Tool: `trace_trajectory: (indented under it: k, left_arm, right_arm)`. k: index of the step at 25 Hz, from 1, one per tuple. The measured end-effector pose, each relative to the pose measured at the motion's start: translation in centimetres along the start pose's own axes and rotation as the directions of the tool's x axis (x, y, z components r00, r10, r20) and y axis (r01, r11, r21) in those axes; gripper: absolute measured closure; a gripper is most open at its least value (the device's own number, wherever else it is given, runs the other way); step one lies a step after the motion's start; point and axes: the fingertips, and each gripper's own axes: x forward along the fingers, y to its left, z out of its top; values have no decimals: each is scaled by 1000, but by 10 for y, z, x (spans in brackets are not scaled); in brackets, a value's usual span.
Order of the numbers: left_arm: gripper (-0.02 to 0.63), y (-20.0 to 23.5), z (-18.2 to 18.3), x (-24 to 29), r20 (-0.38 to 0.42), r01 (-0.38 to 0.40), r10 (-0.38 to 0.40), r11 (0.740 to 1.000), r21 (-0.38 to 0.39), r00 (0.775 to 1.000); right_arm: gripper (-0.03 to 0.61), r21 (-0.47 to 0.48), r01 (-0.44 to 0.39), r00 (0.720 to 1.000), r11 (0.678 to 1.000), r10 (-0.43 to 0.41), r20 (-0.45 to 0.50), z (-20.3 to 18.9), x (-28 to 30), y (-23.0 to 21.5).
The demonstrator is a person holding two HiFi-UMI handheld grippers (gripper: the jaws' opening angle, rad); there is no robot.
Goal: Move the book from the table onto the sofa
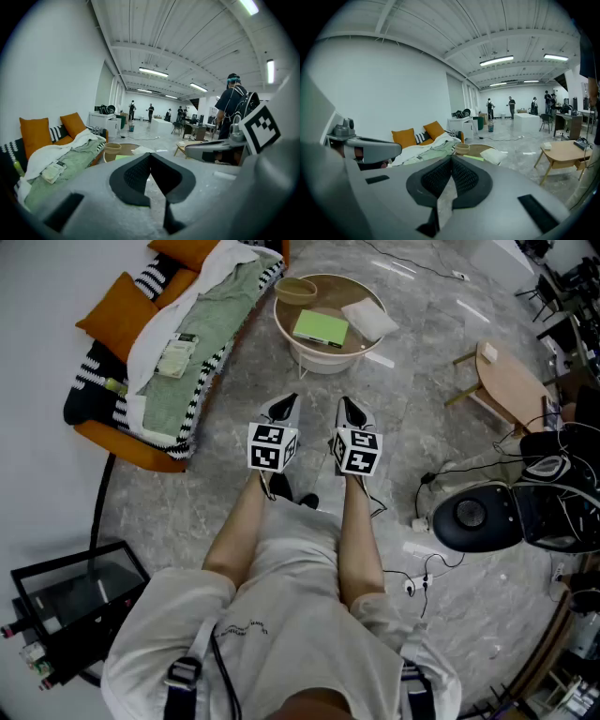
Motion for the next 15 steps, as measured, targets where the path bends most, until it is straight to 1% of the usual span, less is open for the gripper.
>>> trace_trajectory:
  k: [4,6,11,13,15]
  left_arm:
    - [603,12,9,0,10,14,-14,1000,9,1000]
    - [603,20,11,4,14,12,-12,1000,-9,1000]
    - [603,40,8,17,7,15,-15,998,-54,1000]
    - [603,52,9,26,0,17,-17,998,-67,1000]
    - [603,63,11,35,-4,19,-19,996,-84,1000]
  right_arm:
    - [572,14,12,1000,1000,-12,12,4,9,9]
    - [572,20,21,1000,1000,-21,7,4,20,10]
    - [572,59,91,996,994,-91,-8,-5,46,6]
    - [572,82,93,996,992,-93,-5,-4,58,8]
    - [572,83,81,997,993,-81,-1,1,70,10]
